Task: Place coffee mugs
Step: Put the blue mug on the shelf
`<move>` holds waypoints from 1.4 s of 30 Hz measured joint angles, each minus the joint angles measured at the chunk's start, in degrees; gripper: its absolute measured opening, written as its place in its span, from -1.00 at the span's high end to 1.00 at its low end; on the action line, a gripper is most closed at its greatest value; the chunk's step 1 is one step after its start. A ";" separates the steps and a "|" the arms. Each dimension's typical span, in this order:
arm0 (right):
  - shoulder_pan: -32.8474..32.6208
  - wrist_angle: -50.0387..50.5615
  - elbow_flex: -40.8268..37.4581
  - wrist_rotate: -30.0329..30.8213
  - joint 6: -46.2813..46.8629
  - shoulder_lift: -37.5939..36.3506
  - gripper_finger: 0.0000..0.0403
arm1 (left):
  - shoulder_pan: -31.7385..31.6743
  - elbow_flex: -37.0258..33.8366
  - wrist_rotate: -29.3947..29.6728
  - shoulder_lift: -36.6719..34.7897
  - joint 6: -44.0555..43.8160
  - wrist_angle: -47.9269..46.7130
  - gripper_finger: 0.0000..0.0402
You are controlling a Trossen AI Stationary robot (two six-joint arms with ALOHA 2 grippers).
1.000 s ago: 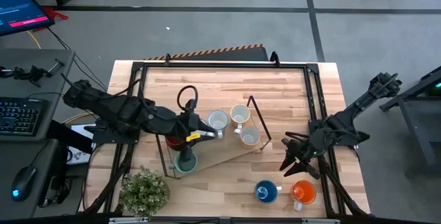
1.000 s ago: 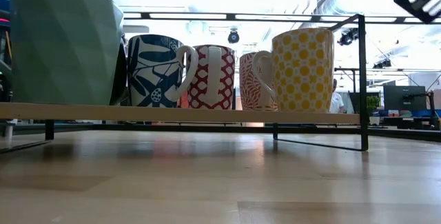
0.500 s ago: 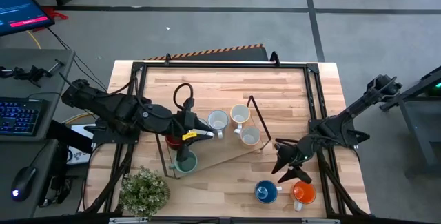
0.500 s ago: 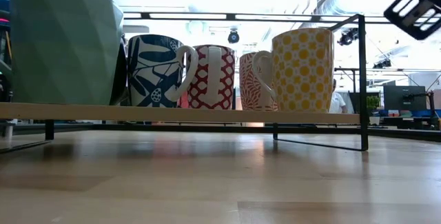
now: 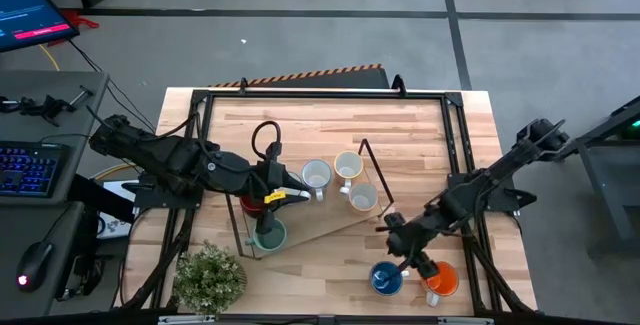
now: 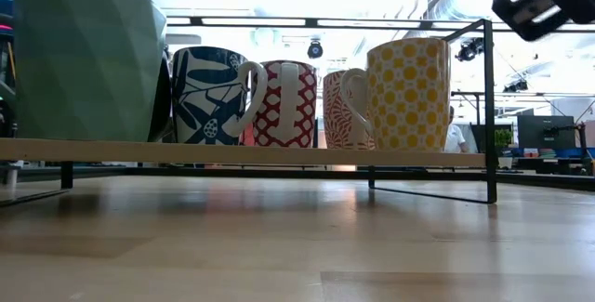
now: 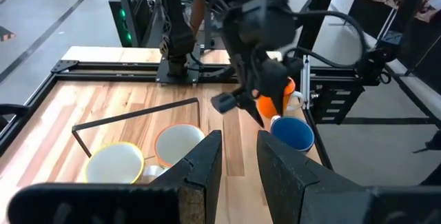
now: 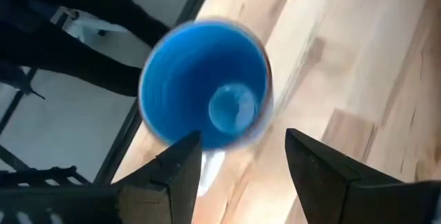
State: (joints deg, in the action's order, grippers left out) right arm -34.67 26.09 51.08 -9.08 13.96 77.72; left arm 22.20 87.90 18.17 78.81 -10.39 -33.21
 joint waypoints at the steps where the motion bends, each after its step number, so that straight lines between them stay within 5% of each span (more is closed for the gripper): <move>1: 0.19 0.00 1.39 0.04 -0.71 1.39 0.07 | 0.00 0.00 0.03 0.00 0.00 0.06 0.60; 11: 2.14 5.29 14.24 3.63 -2.19 12.93 0.07 | 0.42 -0.09 -0.48 -0.55 0.13 -8.68 0.60; 17: 2.51 6.51 17.79 2.09 -0.82 18.07 0.07 | 1.38 -0.07 -6.37 -3.05 4.51 -10.47 0.64; 32: 2.43 14.65 20.17 1.83 3.81 18.68 0.07 | 6.13 -0.33 -6.58 -12.87 1.47 -20.22 0.77; 42: 0.80 15.43 19.68 1.57 6.64 18.68 0.07 | 6.13 -8.21 -5.83 -18.62 -3.16 -21.41 0.77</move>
State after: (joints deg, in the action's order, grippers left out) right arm -33.87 41.52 70.75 -7.51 20.60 96.40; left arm 28.32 79.69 12.33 60.19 -13.55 -54.62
